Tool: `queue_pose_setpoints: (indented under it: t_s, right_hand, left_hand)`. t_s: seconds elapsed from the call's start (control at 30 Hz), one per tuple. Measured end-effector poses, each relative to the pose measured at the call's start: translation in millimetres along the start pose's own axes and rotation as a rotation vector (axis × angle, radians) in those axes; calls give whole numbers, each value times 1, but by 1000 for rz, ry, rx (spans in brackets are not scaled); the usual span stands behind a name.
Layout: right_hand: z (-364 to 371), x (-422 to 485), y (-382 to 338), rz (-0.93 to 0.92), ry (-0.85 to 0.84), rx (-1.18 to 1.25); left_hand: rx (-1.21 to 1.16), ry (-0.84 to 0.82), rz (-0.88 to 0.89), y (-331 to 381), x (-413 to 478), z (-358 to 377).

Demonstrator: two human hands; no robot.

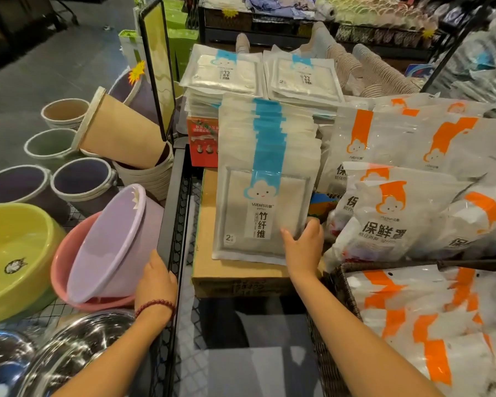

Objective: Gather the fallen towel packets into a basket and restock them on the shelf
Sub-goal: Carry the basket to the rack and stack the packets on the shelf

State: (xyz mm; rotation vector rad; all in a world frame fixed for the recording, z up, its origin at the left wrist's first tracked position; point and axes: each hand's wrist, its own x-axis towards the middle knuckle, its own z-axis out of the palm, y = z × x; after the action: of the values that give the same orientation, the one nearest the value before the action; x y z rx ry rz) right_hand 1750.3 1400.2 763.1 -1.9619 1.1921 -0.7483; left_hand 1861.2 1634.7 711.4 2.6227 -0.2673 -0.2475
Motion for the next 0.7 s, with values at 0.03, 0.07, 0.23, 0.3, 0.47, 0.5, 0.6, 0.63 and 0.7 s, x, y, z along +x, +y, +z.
queue_pose_setpoints:
  t_s: [0.03, 0.07, 0.23, 0.3, 0.47, 0.5, 0.6, 0.63, 0.7]
  right_hand:
    - [-1, -5, 0, 16, 39, -17]
    - [-2, -12, 1, 6, 93, -32]
    - [0, -49, 10, -464, -151, -260]
    - [5, -48, 16, -449, -384, -384]
    - [12, -35, 17, -378, -430, -494]
    - [14, -32, 15, -362, -432, -494]
    - [21, -23, 11, -331, -426, -515]
    - [22, -21, 10, -319, -428, -521]
    - [24, -21, 9, -293, -439, -506]
  left_hand:
    - [2, 5, 3, -1, 0, 0]
    - [0, 12, 1, -2, -1, 1]
    - [2, 27, 14, -2, 1, 4]
    - [5, 21, 6, -2, 0, 4]
    - [16, 18, -5, -3, -2, 4]
    - [23, 15, -5, -3, -1, 5]
    - [20, 14, 2, -3, 1, 5]
    - [18, 16, 2, -3, 2, 5]
    - [23, 22, -1, -3, 3, 5]
